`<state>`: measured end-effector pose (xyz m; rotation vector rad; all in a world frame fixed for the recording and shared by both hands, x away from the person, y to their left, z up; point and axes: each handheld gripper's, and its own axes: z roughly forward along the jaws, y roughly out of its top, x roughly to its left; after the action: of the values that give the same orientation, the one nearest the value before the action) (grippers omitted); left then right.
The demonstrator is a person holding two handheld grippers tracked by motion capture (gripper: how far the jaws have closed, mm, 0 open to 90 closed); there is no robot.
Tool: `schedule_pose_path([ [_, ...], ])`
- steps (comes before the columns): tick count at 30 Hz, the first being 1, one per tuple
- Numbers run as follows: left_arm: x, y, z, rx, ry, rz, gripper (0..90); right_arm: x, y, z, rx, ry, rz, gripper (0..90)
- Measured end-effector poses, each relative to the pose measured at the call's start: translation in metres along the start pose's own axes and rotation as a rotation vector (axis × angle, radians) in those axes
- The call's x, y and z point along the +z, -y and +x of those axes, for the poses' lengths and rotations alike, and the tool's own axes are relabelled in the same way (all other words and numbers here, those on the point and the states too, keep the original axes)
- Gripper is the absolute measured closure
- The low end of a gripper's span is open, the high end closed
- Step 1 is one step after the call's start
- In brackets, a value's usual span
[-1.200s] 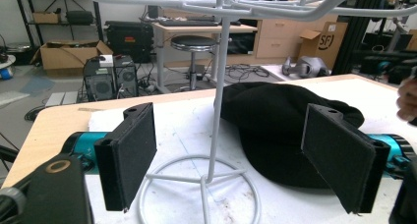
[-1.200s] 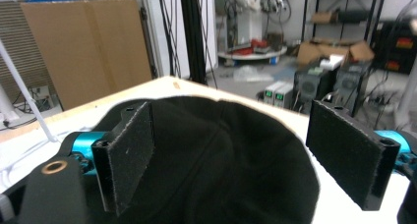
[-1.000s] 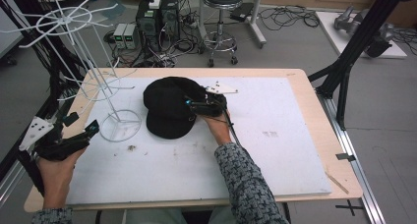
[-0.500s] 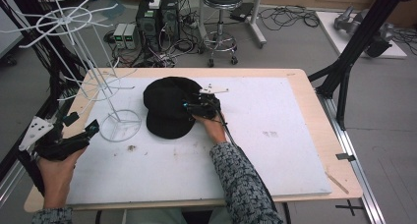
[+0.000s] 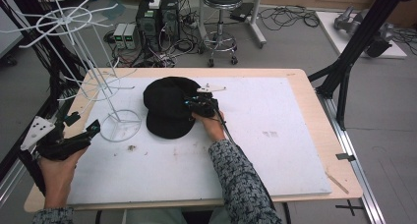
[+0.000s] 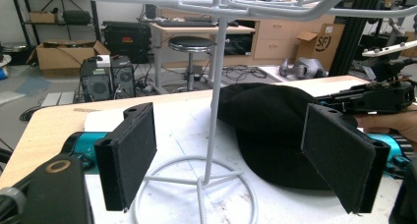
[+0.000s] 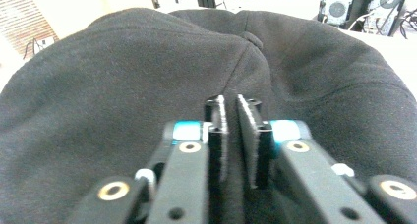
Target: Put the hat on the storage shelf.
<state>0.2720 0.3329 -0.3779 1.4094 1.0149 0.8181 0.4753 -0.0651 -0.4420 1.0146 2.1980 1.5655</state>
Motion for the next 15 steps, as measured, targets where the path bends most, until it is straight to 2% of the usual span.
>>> schedule_pose_path([
  [4, -0.001, 0.000, 0.001, -0.003, -0.003, -0.002, 21.2, -0.005, -0.005, 0.004, -0.027, 0.020, -0.030, 87.8],
  [5, -0.001, 0.000, 0.001, -0.005, -0.003, -0.002, 21.2, -0.008, -0.008, 0.004, -0.030, 0.019, -0.059, 88.1],
  [7, 0.000, 0.000, 0.001, -0.005, -0.003, 0.001, 21.2, -0.010, -0.010, 0.004, -0.031, 0.017, -0.076, 88.1],
  [9, 0.000, 0.001, 0.001, -0.006, -0.002, 0.000, 21.2, -0.016, -0.016, 0.005, -0.044, 0.012, -0.137, 88.2],
  [10, 0.000, 0.001, 0.002, -0.006, -0.003, 0.002, 21.2, -0.016, -0.016, 0.005, -0.044, 0.012, -0.137, 88.2],
  [12, 0.000, 0.001, 0.002, -0.005, -0.001, 0.003, 21.2, -0.023, -0.022, 0.008, -0.047, -0.007, -0.190, 88.3],
  [15, 0.000, 0.001, 0.001, -0.006, 0.000, 0.002, 21.2, -0.027, -0.028, 0.012, -0.063, -0.027, -0.228, 88.4],
])
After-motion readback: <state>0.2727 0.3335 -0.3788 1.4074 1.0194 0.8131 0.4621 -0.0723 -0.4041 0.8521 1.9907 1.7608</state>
